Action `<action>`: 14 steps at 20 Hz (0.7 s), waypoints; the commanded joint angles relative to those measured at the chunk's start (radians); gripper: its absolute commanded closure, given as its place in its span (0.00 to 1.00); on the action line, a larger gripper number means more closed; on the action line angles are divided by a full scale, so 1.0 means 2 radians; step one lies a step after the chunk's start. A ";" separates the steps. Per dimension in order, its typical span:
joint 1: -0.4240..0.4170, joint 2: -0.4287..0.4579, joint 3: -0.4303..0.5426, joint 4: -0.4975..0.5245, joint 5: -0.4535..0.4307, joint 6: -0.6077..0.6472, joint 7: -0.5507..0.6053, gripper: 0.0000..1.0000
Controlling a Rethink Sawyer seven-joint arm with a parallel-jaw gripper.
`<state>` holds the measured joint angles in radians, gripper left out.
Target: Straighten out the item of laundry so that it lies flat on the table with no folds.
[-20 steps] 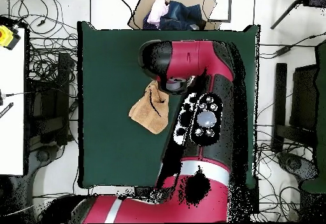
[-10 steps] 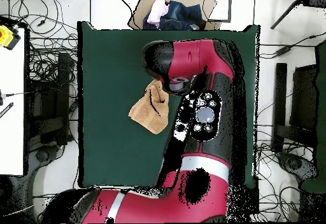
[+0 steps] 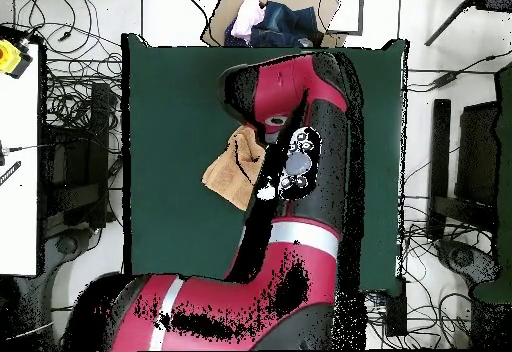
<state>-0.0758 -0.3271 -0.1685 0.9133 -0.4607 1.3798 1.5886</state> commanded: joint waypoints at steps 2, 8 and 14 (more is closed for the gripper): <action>0.004 0.037 0.026 -0.028 -0.019 0.047 -0.031 0.00; -0.018 -0.008 0.081 0.040 0.076 -0.043 0.030 0.00; -0.063 -0.079 0.155 0.162 0.224 -0.141 0.050 0.00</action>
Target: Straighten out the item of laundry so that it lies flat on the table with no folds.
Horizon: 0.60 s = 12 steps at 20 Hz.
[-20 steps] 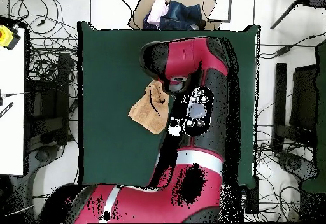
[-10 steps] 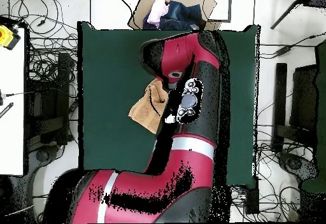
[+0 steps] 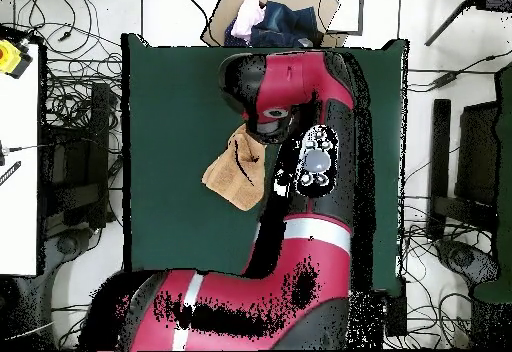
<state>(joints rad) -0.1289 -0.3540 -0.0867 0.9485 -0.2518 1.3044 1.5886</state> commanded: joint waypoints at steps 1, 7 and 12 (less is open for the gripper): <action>-0.042 -0.069 0.122 0.154 0.139 -0.108 0.048 0.00; -0.072 -0.093 0.151 0.238 0.217 -0.166 0.031 0.00; -0.095 -0.101 0.167 0.285 0.245 -0.194 0.012 0.00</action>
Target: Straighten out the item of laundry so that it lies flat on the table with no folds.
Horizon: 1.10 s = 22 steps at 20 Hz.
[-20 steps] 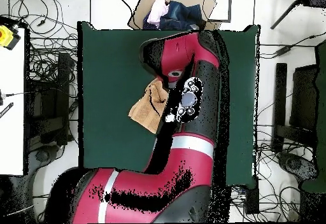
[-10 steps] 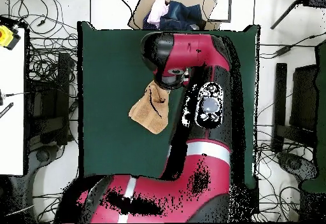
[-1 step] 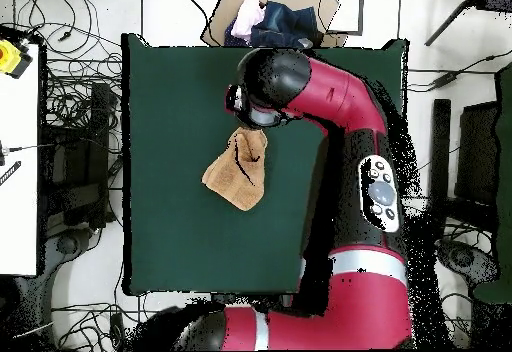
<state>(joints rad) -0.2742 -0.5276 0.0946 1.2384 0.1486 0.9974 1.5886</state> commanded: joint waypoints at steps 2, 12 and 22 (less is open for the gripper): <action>-0.032 -0.018 0.083 0.160 0.049 -0.055 0.001 0.00; 0.017 0.034 0.035 0.105 -0.021 0.072 0.059 0.00; 0.068 0.100 -0.013 0.060 -0.059 0.070 0.118 0.00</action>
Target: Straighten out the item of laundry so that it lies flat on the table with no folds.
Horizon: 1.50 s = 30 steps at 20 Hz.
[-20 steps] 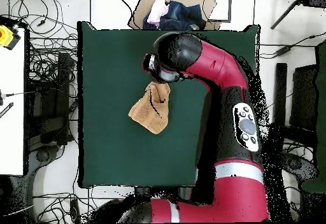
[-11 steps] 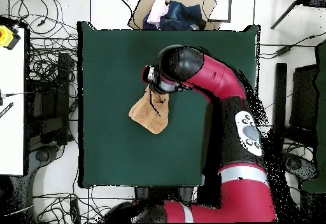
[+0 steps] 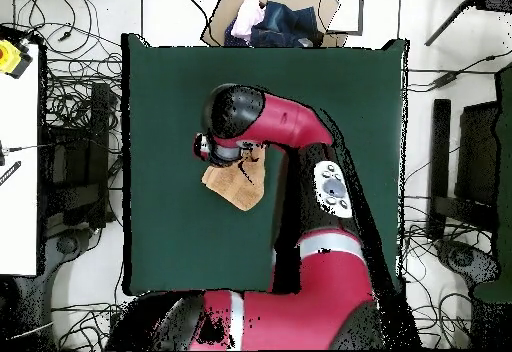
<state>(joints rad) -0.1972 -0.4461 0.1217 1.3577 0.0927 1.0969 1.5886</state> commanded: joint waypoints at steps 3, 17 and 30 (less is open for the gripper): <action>0.033 0.063 -0.037 -0.005 -0.030 0.013 0.124 0.00; 0.034 0.004 -0.069 0.077 -0.038 -0.014 0.098 0.00; 0.062 0.048 -0.095 0.064 -0.046 -0.058 0.117 0.00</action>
<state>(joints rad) -0.1132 -0.4296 -0.0602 1.4432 0.0444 1.0961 1.5886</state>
